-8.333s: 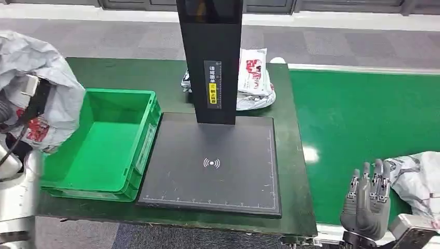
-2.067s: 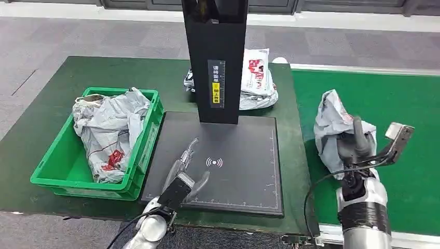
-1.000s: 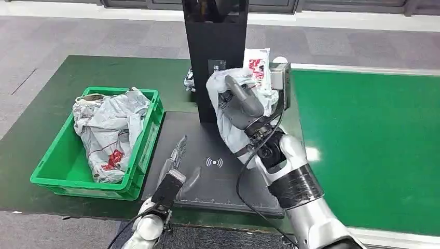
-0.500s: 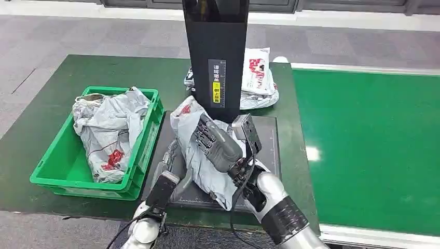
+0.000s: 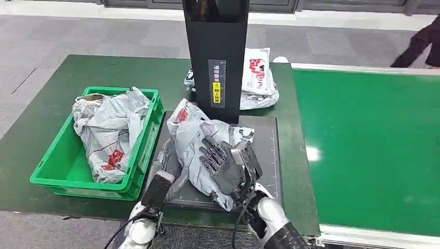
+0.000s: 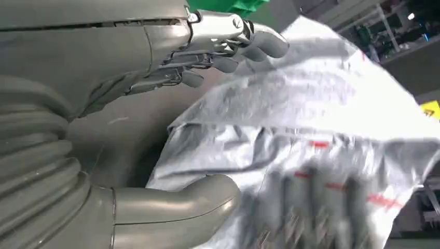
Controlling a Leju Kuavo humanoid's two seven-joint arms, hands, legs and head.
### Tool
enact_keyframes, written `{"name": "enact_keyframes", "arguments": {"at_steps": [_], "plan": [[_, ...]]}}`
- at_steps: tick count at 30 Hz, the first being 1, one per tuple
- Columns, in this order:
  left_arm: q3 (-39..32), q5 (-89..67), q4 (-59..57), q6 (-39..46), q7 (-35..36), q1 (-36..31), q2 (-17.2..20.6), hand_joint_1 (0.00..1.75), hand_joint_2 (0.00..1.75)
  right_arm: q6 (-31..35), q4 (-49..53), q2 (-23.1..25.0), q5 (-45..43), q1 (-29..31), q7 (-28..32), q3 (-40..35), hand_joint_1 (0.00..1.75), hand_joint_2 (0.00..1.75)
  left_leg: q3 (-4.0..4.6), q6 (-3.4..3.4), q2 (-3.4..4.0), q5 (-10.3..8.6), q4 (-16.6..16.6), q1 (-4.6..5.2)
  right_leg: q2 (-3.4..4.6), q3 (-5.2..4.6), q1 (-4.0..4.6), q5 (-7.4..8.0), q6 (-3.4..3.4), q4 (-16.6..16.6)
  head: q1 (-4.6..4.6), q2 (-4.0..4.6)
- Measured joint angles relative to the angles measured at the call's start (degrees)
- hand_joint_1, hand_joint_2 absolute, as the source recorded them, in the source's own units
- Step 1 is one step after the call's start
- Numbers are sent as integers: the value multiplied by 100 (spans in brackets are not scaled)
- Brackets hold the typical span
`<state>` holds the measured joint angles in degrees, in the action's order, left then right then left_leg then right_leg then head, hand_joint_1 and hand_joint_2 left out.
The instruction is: Moved the parcel from conveyor to table for the left to box.
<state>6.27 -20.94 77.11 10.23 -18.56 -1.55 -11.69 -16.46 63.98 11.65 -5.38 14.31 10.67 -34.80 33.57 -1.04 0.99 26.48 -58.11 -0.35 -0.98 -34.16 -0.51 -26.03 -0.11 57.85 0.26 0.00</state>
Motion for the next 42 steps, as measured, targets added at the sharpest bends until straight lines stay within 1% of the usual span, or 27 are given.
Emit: {"name": "enact_keyframes", "arguments": {"at_steps": [4, 7, 10, 12, 13, 15, 17, 19, 22, 23, 25, 32, 36, 39, 42], "plan": [[-136, -15, 151, 20, 48, 109, 0, 0, 175, 442, 328, -234, 554, -532, -53, 13, 0, 0, 0, -1, -1, 2, 0, 0, 0, 0, -1, -4, -2, -1, 0, 0], [-223, -65, 227, 20, 57, 179, 0, 0, 175, 810, 587, -441, 1270, -887, -244, 137, 0, 0, 0, 0, 0, 3, 0, 1, 0, -1, -5, -5, -4, -2, 0, 0], [-260, -96, 288, 20, 94, 219, 0, 0, 175, 1124, 859, -577, 2150, -1156, -564, 346, 0, 0, -1, 1, 0, 4, 0, 1, 0, 2, -7, -5, -4, -2, 0, 0], [-291, -127, 306, 20, 116, 237, 0, 0, 175, 1171, 1001, -640, 2402, -1256, -610, 503, 0, 0, -5, 1, 2, 4, -1, 1, 0, 1, -7, -5, -5, -2, 2, 0], [-297, -142, 306, 17, 116, 243, 0, 0, 175, 1044, 1134, -686, 2290, -1372, -450, 597, 0, 0, -4, 1, 0, 4, -1, 1, -1, 3, -8, -5, -5, -2, 2, 0], [-310, -226, 304, 15, 99, 263, 4, 0, 175, 513, 1669, -765, 1668, -1682, 468, 958, 0, 0, 0, 2, -11, 3, -2, 2, -11, 5, -10, -5, -6, -2, 0, 0], [-319, -383, 301, 4, 70, 271, 7, 0, 175, 202, 2149, -763, 1170, -1878, 1099, 1365, 0, 0, -1, 2, -9, 3, -3, 6, -8, 3, -10, -5, -6, -2, 0, 0], [-319, -626, 295, -53, 44, 268, -4, 0, 175, -285, 2726, -725, 558, -2090, 1621, 1865, 0, 0, -2, 5, -11, 5, -3, 6, -9, 6, -11, -6, -7, -2, 0, 0], [-319, -877, 245, -136, 37, 249, -11, 0, 175, -1324, 3502, -577, -294, -2379, 2173, 2567, 0, 0, -2, 4, -3, 6, -3, 14, -7, 2, -13, -7, -7, -2, 0, 0], [-319, -920, 229, -166, 37, 235, -22, 0, 175, -1544, 3694, -524, -447, -2415, 2205, 2740, 0, 0, -4, 4, 4, 7, -3, 14, -3, 2, -12, -6, -7, -2, 0, 0], [-317, -933, 205, -173, 37, 200, -44, 0, 175, -1753, 4014, -444, -562, -2474, 2201, 3046, 0, 0, -5, 4, 4, 7, -3, 14, -2, 2, -11, -7, -7, -2, 0, 0], [-284, -1071, 166, -293, 101, 124, -61, 0, 175, -1991, 4496, -209, -590, -2577, 2183, 3602, 0, 0, -11, 3, 2, 5, -3, 14, 1, 6, -11, -6, -7, -2, 0, 0], [-70, -1964, 137, -87, 339, 21, -61, 0, 175, -2055, 4625, -107, -422, -2681, 2153, 3781, 0, 0, -11, 3, 2, 5, -3, 13, 0, 7, -12, -5, -7, -2, 0, 0], [77, -2184, 118, -20, 413, -48, -74, 0, 175, -2061, 4681, -57, -418, -2727, 2153, 3869, 0, 0, -11, 3, 2, 5, -3, 13, 0, 8, -13, -5, -7, -2, 0, 0], [234, -2902, 109, 250, 595, -118, -76, 0, 175, -2068, 4714, -15, -429, -2736, 2151, 3941, 0, 0, -11, 4, 1, 5, -4, 14, 0, 6, -14, -5, -7, -2, 0, 0]]}}
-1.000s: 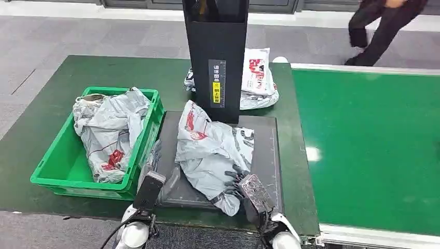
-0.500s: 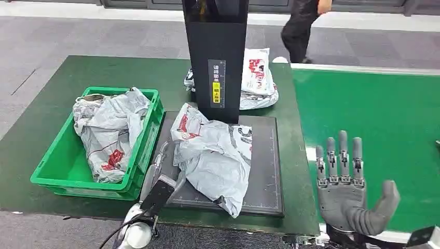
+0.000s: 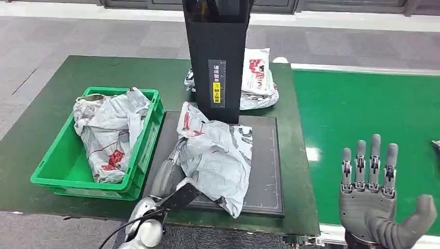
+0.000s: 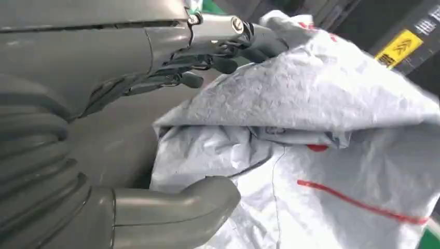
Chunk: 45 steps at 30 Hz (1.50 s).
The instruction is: Moved the parcel from conveyor to table for the left to box.
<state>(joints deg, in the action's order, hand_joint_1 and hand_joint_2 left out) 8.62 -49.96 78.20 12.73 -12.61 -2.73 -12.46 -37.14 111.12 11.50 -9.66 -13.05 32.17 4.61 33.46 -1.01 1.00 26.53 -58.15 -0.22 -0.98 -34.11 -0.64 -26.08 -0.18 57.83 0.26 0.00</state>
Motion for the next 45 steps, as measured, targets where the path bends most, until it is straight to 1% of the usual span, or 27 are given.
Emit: {"name": "enact_keyframes", "arguments": {"at_steps": [4, 6, 9, 10, 11, 14, 19, 21, 23, 25, 26, 27, 28, 29, 30, 31, 32, 34, 35, 36, 38, 42, 43, 45], "plan": [[563, -1721, -117, 294, 670, -330, -71, 0, 175, -89, 52, 78, -107, 31, -130, 100, 0, 0, 0, 2, -9, 0, -1, 0, -7, 6, -2, 0, -1, 0, 0, 0], [836, -2225, -267, 299, 945, -526, -113, 0, 175, -98, 57, 107, -109, 50, -162, 118, 0, 0, -1, 2, -6, 0, -1, 0, -5, 6, -3, 2, -2, 0, 0, 0], [1340, -3105, -906, 168, 1445, -1002, -230, 0, 175, -153, 57, 168, -109, 111, -175, 131, 0, 0, -2, 8, -9, -4, -2, 2, -7, 9, -8, 6, -8, 0, 0, 0], [1507, -3321, -1187, 92, 1557, -1151, -282, 73, 175, -175, 57, 186, -109, 131, -175, 135, 0, 0, -3, 8, -8, -4, -2, 3, -7, 10, -8, 6, -8, 0, 0, 0], [1626, -3446, -1442, 45, 1624, -1298, -335, 175, 175, -181, 57, 199, -105, 143, -177, 140, 0, 0, -3, 8, -8, -5, -2, 3, -7, 11, -8, 6, -8, 0, 0, 0], [1973, -3611, -2405, -74, 1800, -1747, -502, 175, 175, -190, 57, 260, -96, 191, -173, 170, 0, 0, -5, 9, -4, -5, -2, 3, -4, 12, -11, 7, -9, 0, 0, 0], [2161, -3635, -3688, -561, 1821, -2390, -724, 175, 175, -223, 55, 328, -90, 225, -136, 201, 0, 0, -15, 9, -14, -5, -1, 2, -9, 29, -10, 5, -10, 0, 0, 0], [2209, -3633, -4095, -871, 1709, -2633, -789, 175, 175, -243, 55, 350, -72, 249, -116, 201, 0, 0, -29, 21, -16, 6, 0, 1, -16, 56, -11, -8, -24, 0, 2, 0], [2279, -3644, -4469, -1208, 1680, -2887, -830, 175, 175, -249, 52, 380, -63, 277, -111, 201, 0, 0, -26, 36, -17, 29, 4, 2, -23, 106, -16, -39, -34, -3, 0, 0], [2310, -3659, -4706, -1354, 1680, -3073, -835, 175, 175, -264, 52, 413, -63, 308, -114, 203, 0, 0, -99, 40, -11, 92, 7, 1, -21, 174, -16, -70, -26, -8, 0, 0], [2332, -3659, -4815, -1393, 1680, -3141, -835, 175, 175, -262, 52, 426, -63, 308, -114, 203, 0, 0, -140, 31, 2, 117, 7, 1, -13, 206, -15, -74, -22, -10, 0, 0], [2345, -3662, -4905, -1408, 1680, -3204, -835, 175, 175, -264, 50, 437, -63, 308, -116, 203, 0, 0, -180, 34, 15, 142, 10, 1, 0, 243, -16, -114, -34, -11, 0, 0], [2349, -3662, -4977, -1432, 1683, -3255, -837, 175, 175, -269, 50, 444, -63, 308, -116, 203, 0, 0, -216, 35, 29, 158, 10, 1, 12, 275, -15, -133, -20, -11, 0, 0], [2369, -3670, -5031, -1503, 1710, -3307, -839, 175, 175, -284, 52, 455, -63, 308, -116, 203, 0, 0, -255, 31, 37, 177, 12, 1, 17, 310, -15, -144, -25, -12, 0, 0], [2397, -3677, -5075, -1587, 1761, -3360, -839, 175, 175, -295, 52, 465, -63, 307, -116, 203, 0, 0, -282, 34, 41, 188, 11, 1, 21, 333, -14, -152, -25, -12, 0, 0], [2417, -3681, -5112, -1666, 1826, -3419, -841, 175, 175, -302, 52, 470, -63, 308, -114, 203, 0, 0, -288, 33, 43, 185, 11, 1, 22, 339, -12, -130, -42, -12, 0, 0], [2428, -3681, -5128, -1703, 1891, -3479, -855, 175, 175, -310, 52, 476, -66, 307, -107, 203, 0, 0, -280, 32, 42, 177, 11, 1, 22, 330, -9, -116, -14, -12, 0, 0], [2428, -3677, -5141, -1650, 2127, -3546, -866, 175, 175, -339, 57, 485, -81, 305, -83, 203, 0, 0, -255, 49, 42, 150, 11, 1, 22, 312, -6, -106, -11, -11, -2, 0], [2419, -3659, -5145, -1429, 2311, -3544, -850, 175, 175, -352, 57, 485, -101, 304, -68, 203, 0, 0, -240, 33, 41, 130, 11, 1, 21, 296, -6, -97, -9, -11, 0, 0], [2400, -3646, -5147, -1184, 2461, -3521, -833, 175, 175, -352, 57, 485, -116, 299, -63, 203, 0, 0, -218, -1, 38, 97, 11, 0, 19, 276, -3, -90, -6, -10, 0, 0], [2334, -3633, -5145, -754, 2671, -3476, -789, 175, 175, -352, 57, 485, -151, 293, -66, 203, 0, 0, -188, 5, 35, 88, 11, 0, 17, 246, 0, -80, -4, -10, 0, 0], [2242, -3633, -5149, -593, 2734, -3407, -636, 175, 175, -352, 57, 485, -192, 266, -66, 214, 0, 0, -197, 1, 34, 94, 15, -2, 18, 252, 2, -86, 2, -9, 0, 0], [2225, -3633, -5149, -523, 2749, -3393, -627, 175, 175, -352, 57, 485, -197, 266, -70, 216, 0, 175, -198, -1, 35, 97, 15, -2, 18, 252, 1, -88, 3, -9, 0, 0], [2146, -3616, -5100, -112, 2826, -3310, -586, 175, 175, -330, 57, 485, -199, 259, -124, 218, 0, 175, -199, -3, 38, 101, 16, -2, 22, 251, 2, -91, 6, -9, 0, 0]]}}
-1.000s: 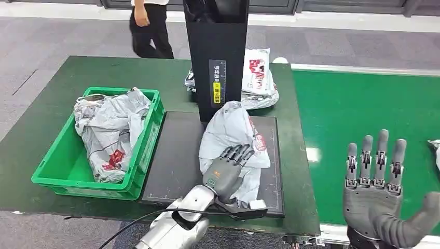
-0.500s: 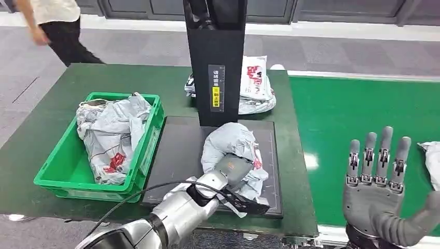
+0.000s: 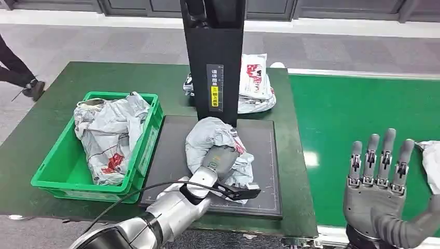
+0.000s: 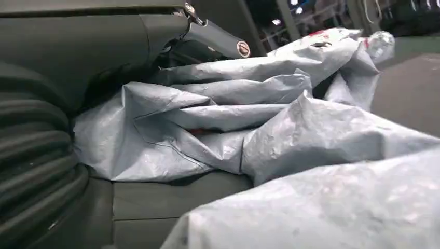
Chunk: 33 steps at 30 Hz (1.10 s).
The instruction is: Moved the parcel from conveyor to table for the left to box.
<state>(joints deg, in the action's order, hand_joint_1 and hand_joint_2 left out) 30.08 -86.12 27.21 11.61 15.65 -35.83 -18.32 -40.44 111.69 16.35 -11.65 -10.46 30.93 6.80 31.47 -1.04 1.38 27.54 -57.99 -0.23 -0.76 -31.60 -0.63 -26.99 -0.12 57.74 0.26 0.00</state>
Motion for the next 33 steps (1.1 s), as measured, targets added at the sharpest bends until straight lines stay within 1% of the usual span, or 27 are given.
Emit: {"name": "enact_keyframes", "arguments": {"at_steps": [2, 5, 6, 8, 12, 15, 18, 22, 27, 33], "plan": [[-181, 50, 348, 508, 0, 190, 72, 175, 175, 163, 0, 0, 26, -46, -76, 22, 0, 175, 1, 0, 1, 0, 0, 0, 1, -5, 0, 0, 1, 0, 0, 0], [-712, 316, 1535, 904, -203, 745, 242, 175, 175, 404, 20, 35, 33, -191, -175, 148, 0, 175, -14, -1, 1, -19, -2, 0, 2, -50, 1, 11, 1, 5, 0, 0], [-891, 425, 2016, 997, -280, 938, 280, 175, 175, 451, 46, 57, 37, -245, -223, 199, 0, 175, 13, -10, -4, -31, -2, 0, 1, -72, 1, 18, -1, 8, 2, 0], [-1254, 638, 3053, 1216, -450, 1274, 356, 175, 175, 518, 74, 114, 105, -309, -295, 303, 0, 175, 42, -4, -8, -41, -2, 0, -2, -97, 2, 22, 3, 11, 0, 0], [-1897, 942, 4785, 1671, -769, 1837, 489, 175, 175, 642, 109, 201, 138, -406, -354, 461, 0, 175, 63, -6, -8, -38, -1, 0, 0, -120, 1, 20, 4, 11, 2, 0], [-2338, 1040, 5716, 2014, -948, 2126, 572, 175, 175, 811, 111, 238, 246, -449, -413, 550, 0, 175, 74, -7, -8, -35, -1, 0, 0, -131, 1, 18, 4, 11, 0, 0], [-2764, 1099, 6364, 2250, -1071, 2303, 662, 175, 175, 901, 111, 264, 343, -470, -422, 601, 0, 175, 79, -7, -8, -35, -1, 0, -1, -137, 2, 17, 3, 11, 2, 0], [-3118, 1104, 6884, 2323, -1132, 2437, 747, 175, 175, 903, 109, 284, 341, -470, -422, 603, 0, 175, 81, -6, -12, -36, -1, 0, -5, -138, 2, 18, 3, 11, 2, 0], [-3335, 1017, 7296, 2550, -1211, 2507, 820, 175, 175, 981, 109, 289, 341, -468, -455, 605, 0, 175, 83, -6, -13, -36, -1, 0, -5, -139, 0, 19, 4, 11, 2, 0], [-3478, 830, 7603, 2550, -1228, 2497, 894, 175, 175, 990, 107, 315, 332, -466, -492, 605, 0, 175, 83, -7, -18, -36, -1, 1, -7, -139, 1, 18, 3, 11, 2, 0]]}}
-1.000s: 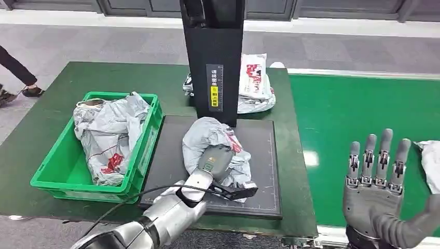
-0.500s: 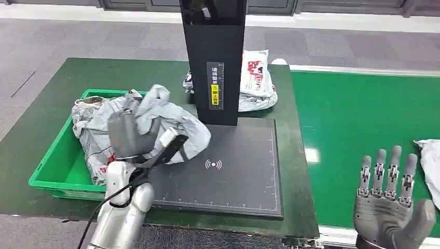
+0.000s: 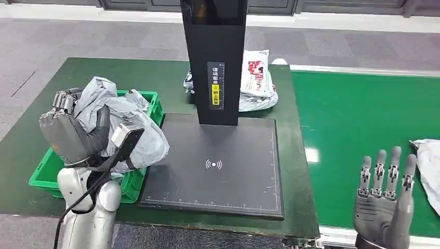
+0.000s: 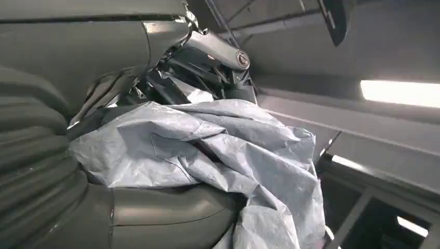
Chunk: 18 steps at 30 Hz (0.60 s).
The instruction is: Moved the parcel from conveyor to table for the left to box.
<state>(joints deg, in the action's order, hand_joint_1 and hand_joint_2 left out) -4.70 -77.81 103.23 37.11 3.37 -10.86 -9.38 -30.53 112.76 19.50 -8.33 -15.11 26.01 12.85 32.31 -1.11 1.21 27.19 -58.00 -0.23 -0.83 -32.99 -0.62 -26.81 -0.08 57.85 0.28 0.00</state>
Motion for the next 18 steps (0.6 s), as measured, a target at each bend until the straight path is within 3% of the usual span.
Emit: {"name": "enact_keyframes", "arguments": {"at_steps": [7, 18], "plan": [[-214, -694, -78, -428, 232, -670, 312, 175, 175, -48, -65, 4, 2, 12, -33, 0, 0, 175, 1, -8, -4, -8, 0, -1, -2, -2, 5, 3, 5, 0, -2, 0], [-380, -889, -1115, -1017, 757, -2470, 1434, 175, 175, -125, -223, 15, -35, 78, -83, 0, 0, 175, 3, -19, 4, -19, 0, -14, 3, -10, 17, 15, 20, 3, -2, 0]]}}
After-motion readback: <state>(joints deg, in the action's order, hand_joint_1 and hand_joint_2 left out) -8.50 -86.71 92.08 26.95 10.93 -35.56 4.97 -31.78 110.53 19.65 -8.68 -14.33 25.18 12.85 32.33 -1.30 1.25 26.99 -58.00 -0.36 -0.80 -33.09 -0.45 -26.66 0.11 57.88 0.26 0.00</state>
